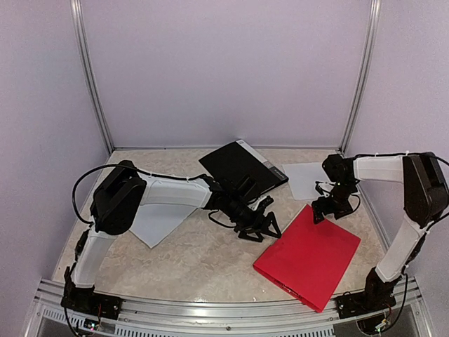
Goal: Put the files into the folder
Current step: Move the folder with files to the center of the board, then pick up the folder with files at the center of the board, then place the folder with files at the corner of the board, then pick up the folder from the corner of the board.
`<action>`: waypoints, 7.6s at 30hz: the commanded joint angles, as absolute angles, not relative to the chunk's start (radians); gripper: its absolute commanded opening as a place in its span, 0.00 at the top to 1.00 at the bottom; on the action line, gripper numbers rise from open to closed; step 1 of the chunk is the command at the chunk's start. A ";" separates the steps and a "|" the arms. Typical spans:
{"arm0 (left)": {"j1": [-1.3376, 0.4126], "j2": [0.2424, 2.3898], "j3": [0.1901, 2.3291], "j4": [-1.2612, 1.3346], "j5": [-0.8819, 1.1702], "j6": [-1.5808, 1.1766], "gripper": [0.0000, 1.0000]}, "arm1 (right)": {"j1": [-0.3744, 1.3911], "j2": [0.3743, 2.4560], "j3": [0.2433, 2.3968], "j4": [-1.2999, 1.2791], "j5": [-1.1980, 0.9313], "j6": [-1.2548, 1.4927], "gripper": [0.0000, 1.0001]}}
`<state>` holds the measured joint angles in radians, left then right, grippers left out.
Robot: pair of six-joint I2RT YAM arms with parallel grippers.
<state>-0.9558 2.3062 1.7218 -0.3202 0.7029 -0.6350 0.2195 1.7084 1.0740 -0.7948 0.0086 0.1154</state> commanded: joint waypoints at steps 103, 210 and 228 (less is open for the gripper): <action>-0.281 1.202 1.466 -1.260 0.139 -0.289 1.00 | 0.590 1.911 1.399 -0.273 -0.264 0.149 0.32; -0.451 1.627 1.401 -0.752 0.055 -0.394 0.01 | 0.691 2.217 1.635 -0.429 0.284 -0.662 0.42; -0.455 1.643 1.406 -0.753 0.066 -0.394 0.01 | 0.713 2.215 1.674 -0.395 0.336 -0.729 0.86</action>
